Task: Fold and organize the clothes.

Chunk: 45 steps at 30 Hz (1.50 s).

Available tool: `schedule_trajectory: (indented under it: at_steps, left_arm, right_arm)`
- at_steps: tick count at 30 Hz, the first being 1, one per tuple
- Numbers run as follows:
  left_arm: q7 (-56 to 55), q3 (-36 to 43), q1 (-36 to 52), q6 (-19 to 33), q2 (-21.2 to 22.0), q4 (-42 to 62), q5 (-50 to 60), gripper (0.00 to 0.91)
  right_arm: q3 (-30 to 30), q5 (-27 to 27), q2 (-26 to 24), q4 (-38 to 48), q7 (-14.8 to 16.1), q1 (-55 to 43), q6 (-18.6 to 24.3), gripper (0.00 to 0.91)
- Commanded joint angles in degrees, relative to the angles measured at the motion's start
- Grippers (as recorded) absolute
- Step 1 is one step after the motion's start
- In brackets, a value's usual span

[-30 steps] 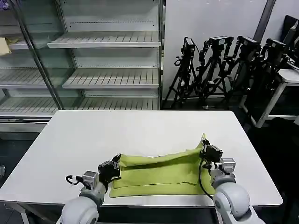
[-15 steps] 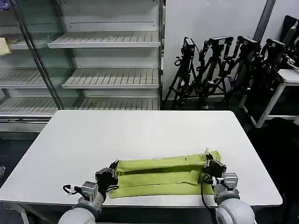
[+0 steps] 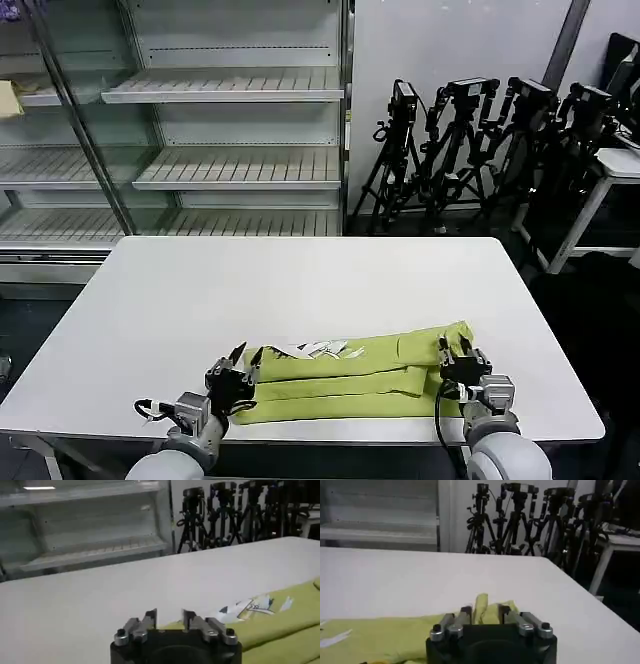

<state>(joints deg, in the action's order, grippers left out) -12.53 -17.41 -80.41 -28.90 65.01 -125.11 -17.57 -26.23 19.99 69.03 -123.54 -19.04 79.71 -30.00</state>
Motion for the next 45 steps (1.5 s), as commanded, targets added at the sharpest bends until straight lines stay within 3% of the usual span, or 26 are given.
schedule_trajectory:
  at_steps: [1, 11, 21, 39, 40, 42, 43, 45]
  left_arm:
    - [-1.96, -2.98, -2.20, 0.76, 1.82, -3.89, -2.16, 0.907]
    - [-6.36, -2.78, -9.33, 4.29, 9.85, -7.19, -4.21, 0.907]
    - [-8.59, -0.24, -7.15, 5.00, 16.20, -1.51, -3.38, 0.907]
    - [-9.53, 5.15, -7.43, 5.32, 20.23, 3.70, 2.94, 0.907]
    - [-9.62, 5.18, -7.36, 5.44, 20.38, 3.83, 2.95, 0.826]
    - [-11.19, 5.08, -7.02, 6.44, 20.93, 4.53, 4.00, 0.252]
    - [-11.46, 4.95, -6.92, 6.68, 21.02, 4.72, 3.85, 0.050]
    - [-11.55, 4.76, -6.83, 6.98, 20.92, 4.93, 3.40, 0.040]
  right_arm:
    - [-3.09, -0.29, -0.15, -5.67, -0.31, 4.56, 0.65, 0.907]
    - [-6.94, -0.84, -0.33, -10.50, -0.51, 11.05, 2.23, 0.907]
    - [-7.42, -2.42, 0.36, -12.67, -0.35, 14.95, 3.82, 0.907]
    - [-7.96, -2.40, 0.71, -14.30, -0.52, 16.43, 4.56, 0.907]
    - [-7.99, -2.39, 0.71, -14.47, -0.54, 16.47, 4.53, 0.907]
    - [-8.09, -2.38, 0.73, -14.96, -0.60, 16.67, 4.46, 0.907]
    - [-8.14, -2.35, 0.71, -15.10, -0.59, 16.75, 4.46, 0.907]
    - [-8.24, -2.34, 0.71, -15.28, -0.63, 16.86, 4.47, 0.907]
